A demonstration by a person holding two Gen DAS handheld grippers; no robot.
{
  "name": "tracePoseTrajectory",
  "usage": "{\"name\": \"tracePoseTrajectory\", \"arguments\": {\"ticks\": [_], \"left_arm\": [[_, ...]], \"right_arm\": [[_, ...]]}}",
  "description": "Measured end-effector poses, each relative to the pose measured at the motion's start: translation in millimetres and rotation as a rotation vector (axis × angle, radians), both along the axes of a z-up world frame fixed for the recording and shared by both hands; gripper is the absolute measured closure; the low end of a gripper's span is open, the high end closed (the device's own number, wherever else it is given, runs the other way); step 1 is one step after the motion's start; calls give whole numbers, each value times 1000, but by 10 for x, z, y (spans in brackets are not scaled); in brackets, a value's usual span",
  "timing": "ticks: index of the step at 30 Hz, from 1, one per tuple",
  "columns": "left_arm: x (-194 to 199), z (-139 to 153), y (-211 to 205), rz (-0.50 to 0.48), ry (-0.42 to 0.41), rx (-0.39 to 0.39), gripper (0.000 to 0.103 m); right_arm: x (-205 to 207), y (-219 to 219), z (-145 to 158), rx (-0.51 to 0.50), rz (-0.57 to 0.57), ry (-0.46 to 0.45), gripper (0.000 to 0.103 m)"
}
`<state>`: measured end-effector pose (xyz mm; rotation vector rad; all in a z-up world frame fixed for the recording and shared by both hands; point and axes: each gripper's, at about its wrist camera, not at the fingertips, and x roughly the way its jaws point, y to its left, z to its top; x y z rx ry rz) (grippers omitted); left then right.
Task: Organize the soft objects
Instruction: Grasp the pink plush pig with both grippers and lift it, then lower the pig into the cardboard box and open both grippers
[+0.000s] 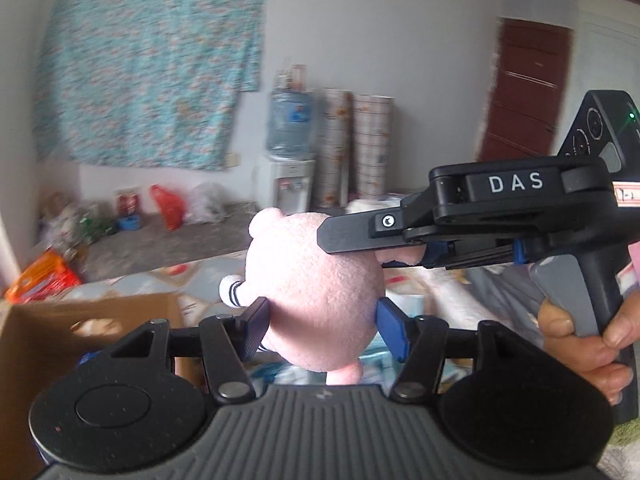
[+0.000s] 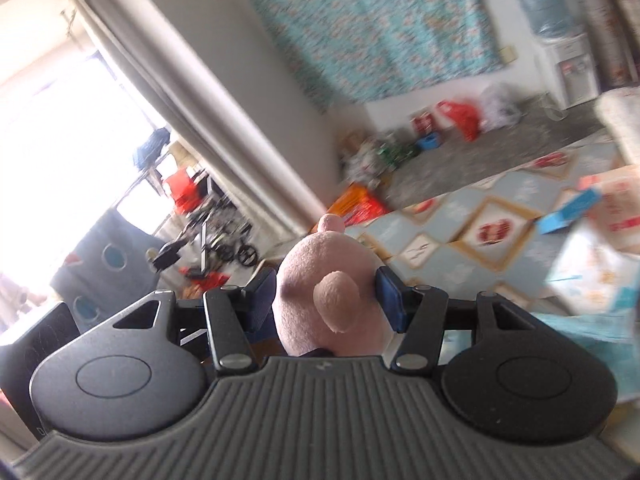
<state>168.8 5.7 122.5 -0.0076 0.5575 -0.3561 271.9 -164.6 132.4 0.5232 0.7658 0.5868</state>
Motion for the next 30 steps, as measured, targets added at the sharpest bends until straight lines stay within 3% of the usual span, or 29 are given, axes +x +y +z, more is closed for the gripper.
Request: {"name": "tracePoseTrajectory", "arguments": {"ticks": [5, 10, 18, 24, 30], "left_arm": [[236, -130, 678, 153, 87, -23, 43], [615, -337, 1162, 270, 166, -20, 43], [984, -586, 1727, 377, 223, 3, 43], [1117, -765, 1990, 439, 248, 25, 46], [1171, -868, 2042, 437, 260, 44, 46]], "right_arm": [[434, 1012, -239, -27, 113, 99, 49], [890, 1685, -628, -12, 151, 239, 49], [1454, 2264, -1122, 34, 182, 383, 49], [1798, 2474, -1383, 34, 182, 424, 57], [1907, 2730, -1513, 35, 183, 440, 60]]}}
